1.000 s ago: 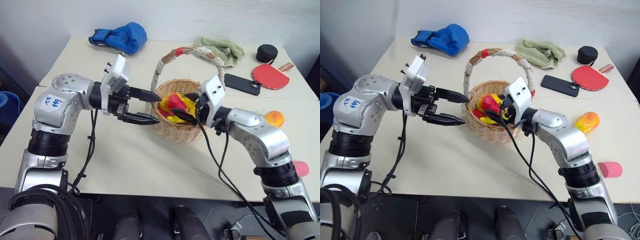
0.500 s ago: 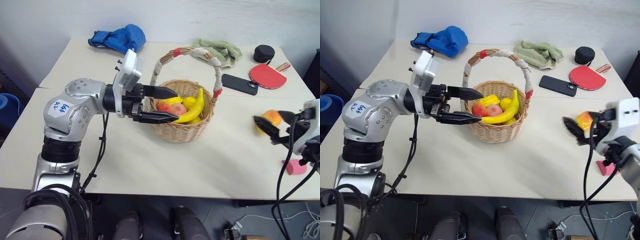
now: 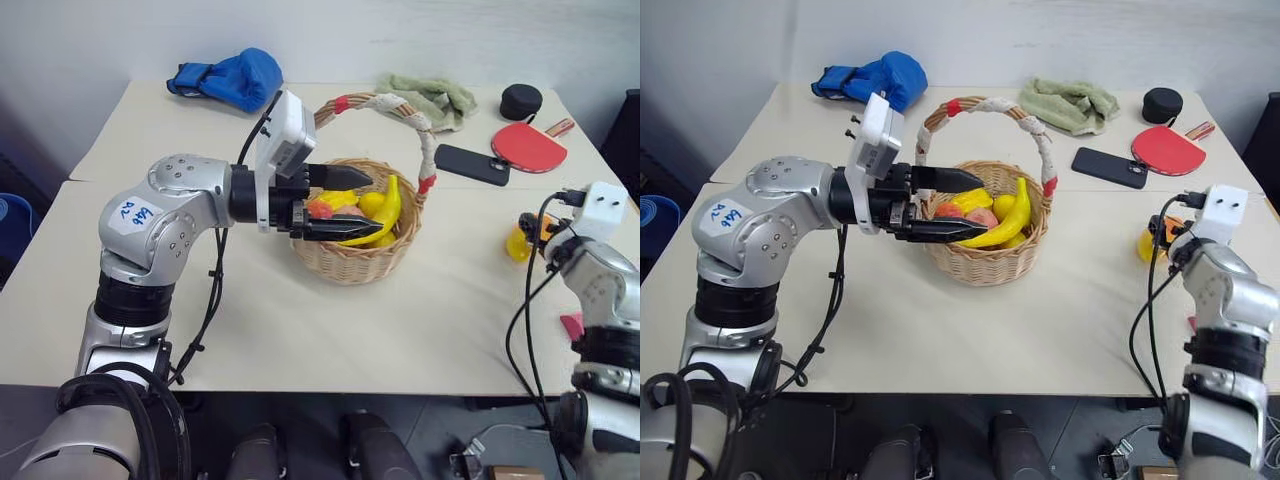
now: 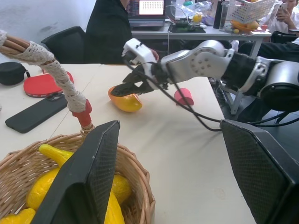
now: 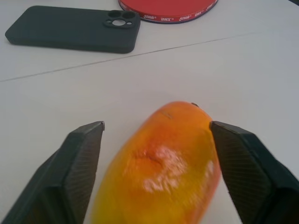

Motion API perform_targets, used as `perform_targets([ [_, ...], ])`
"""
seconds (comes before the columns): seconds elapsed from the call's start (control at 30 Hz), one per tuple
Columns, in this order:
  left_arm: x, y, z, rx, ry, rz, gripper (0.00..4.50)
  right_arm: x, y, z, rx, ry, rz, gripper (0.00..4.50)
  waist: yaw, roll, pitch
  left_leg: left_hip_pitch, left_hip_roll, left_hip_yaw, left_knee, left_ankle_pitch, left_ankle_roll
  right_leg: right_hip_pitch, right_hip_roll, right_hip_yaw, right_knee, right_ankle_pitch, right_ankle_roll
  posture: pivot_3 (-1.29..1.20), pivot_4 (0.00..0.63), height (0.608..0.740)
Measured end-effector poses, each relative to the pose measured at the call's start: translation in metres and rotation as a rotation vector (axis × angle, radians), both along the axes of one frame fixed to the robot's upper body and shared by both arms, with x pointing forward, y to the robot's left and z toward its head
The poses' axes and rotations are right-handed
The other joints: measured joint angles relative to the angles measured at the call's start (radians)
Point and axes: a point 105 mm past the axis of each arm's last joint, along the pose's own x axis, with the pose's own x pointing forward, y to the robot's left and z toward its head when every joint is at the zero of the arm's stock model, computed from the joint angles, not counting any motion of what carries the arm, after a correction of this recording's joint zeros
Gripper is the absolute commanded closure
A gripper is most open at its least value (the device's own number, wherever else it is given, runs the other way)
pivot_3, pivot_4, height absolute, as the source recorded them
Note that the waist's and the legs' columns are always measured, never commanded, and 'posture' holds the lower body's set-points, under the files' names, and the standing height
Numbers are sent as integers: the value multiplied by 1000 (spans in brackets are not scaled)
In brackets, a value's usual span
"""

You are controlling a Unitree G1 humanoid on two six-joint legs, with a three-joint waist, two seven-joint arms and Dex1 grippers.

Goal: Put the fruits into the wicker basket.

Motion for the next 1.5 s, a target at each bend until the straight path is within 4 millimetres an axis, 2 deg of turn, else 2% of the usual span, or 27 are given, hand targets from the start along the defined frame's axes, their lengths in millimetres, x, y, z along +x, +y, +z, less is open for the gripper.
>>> perform_targets([
  [0.33,-3,1,2,8,-21,-3,915,6,2,2,-9,79,-41,1684,0,0,0,0,0,0,1,0,0,1,0,0,0,0,0,0,150,740],
  [0.43,-3,2,2,9,-21,-3,915,5,5,3,-84,100,-23,1073,-1,0,0,0,0,0,0,0,-1,0,0,0,1,0,0,0,150,740],
  [0.53,-4,2,3,7,-19,-5,915,4,12,8,-98,106,-3,50,0,0,0,0,0,0,0,0,-1,0,0,0,1,0,0,0,150,740],
  [0.7,-4,2,3,8,-20,-5,915,-2,23,18,-64,117,-42,50,1,0,0,0,0,-1,0,0,-1,0,0,0,1,0,0,0,150,740],
  [0.9,-4,2,3,7,-22,-4,915,-8,12,1,23,180,-145,50,1,0,0,0,0,0,0,0,-1,0,0,0,0,0,0,0,150,740],
  [1.07,-4,2,3,7,-22,-3,915,-1,7,-14,94,220,-175,50,-2,0,0,0,0,0,0,0,-1,0,0,0,0,0,0,0,150,740],
  [1.17,-3,2,3,7,-23,-2,915,0,6,-24,116,238,-180,604,-2,1,0,0,0,0,-1,0,-1,0,0,0,0,0,0,0,150,740],
  [1.2,-3,3,3,8,-23,-1,915,1,6,-24,114,227,-175,996,-3,1,0,0,0,0,-1,0,-1,0,0,0,-1,0,0,0,150,740],
  [1.27,-3,4,3,11,-23,3,915,4,7,-20,101,205,-161,1426,-4,1,0,0,0,0,-1,0,-1,0,0,0,-1,0,0,0,150,740],
  [1.43,0,9,3,19,-23,25,915,3,17,2,10,126,-64,1446,-3,1,0,0,0,0,-1,0,-1,0,0,0,-1,0,0,0,150,740],
  [1.47,1,12,4,20,-22,35,915,1,26,11,-43,90,8,1446,-3,1,0,0,0,0,-1,0,-1,-1,0,0,-1,0,0,0,150,740],
  [1.5,3,21,3,30,-21,61,915,-3,49,25,-79,32,145,1446,-6,2,0,0,1,0,-2,0,-2,-1,1,1,0,0,0,0,150,740],
])
